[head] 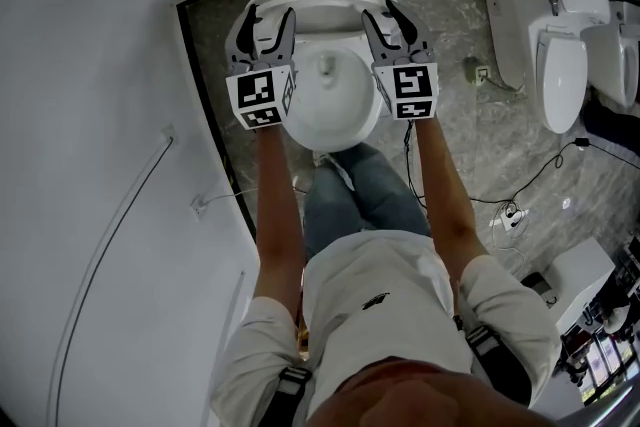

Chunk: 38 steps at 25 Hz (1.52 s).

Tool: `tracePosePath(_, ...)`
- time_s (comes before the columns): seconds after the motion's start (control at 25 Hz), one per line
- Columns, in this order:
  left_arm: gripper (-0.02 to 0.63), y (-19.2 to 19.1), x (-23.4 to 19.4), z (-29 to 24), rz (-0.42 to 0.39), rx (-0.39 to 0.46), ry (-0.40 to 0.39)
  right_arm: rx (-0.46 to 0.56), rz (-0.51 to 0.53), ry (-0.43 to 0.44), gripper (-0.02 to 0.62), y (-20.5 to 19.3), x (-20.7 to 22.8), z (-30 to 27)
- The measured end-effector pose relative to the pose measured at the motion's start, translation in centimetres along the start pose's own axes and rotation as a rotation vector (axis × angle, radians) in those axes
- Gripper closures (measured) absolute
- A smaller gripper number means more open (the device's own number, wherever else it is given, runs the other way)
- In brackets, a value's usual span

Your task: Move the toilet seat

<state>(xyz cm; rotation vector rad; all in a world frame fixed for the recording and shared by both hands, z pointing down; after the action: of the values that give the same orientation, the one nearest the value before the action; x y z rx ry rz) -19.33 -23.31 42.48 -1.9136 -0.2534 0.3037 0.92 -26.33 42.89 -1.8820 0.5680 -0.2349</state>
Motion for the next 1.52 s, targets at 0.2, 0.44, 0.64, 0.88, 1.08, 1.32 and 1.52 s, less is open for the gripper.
tracePosePath(0.2,0.334,0.6,0.6,0.8,-0.006,0.015,-0.035,0.044,0.008,0.009,0.414,1.0,-0.4,0.9)
tracePosePath(0.44,0.380,1.1,2.0,2.4,-0.033,0.032,-0.056,0.075,0.024,0.044,0.445,1.7,-1.7,2.6)
tracePosePath(0.64,0.457,0.6,3.4,4.3,-0.062,0.047,-0.086,0.102,0.009,0.044,0.525,2.1,-3.2,4.7)
tracePosePath(0.88,0.540,0.4,5.3,6.1,-0.079,0.044,-0.121,0.112,0.009,0.053,0.551,2.4,-4.4,7.3)
tracePosePath(1.08,0.565,0.4,6.2,7.6,-0.079,0.055,-0.135,0.123,0.022,0.057,0.563,2.9,-5.2,8.7)
tracePosePath(1.32,0.573,0.2,7.4,8.9,-0.074,0.060,-0.151,0.120,0.046,0.054,0.566,3.0,-6.0,10.0)
tracePosePath(1.52,0.574,0.3,8.0,9.6,-0.075,0.068,-0.157,0.130,0.045,0.049,0.566,3.1,-6.2,10.8)
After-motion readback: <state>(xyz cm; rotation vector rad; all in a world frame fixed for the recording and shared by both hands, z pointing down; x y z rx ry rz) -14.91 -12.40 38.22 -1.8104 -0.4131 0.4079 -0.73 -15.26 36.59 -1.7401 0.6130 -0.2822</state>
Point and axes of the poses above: the fingertips, and each gripper's own axes: z backward along the fingers, x to its right, y out of its top, the point moved 4 cm from there along z, backward along the fingers, and after that the axes turned 11 degrees about -y, right-handed, at the moved point
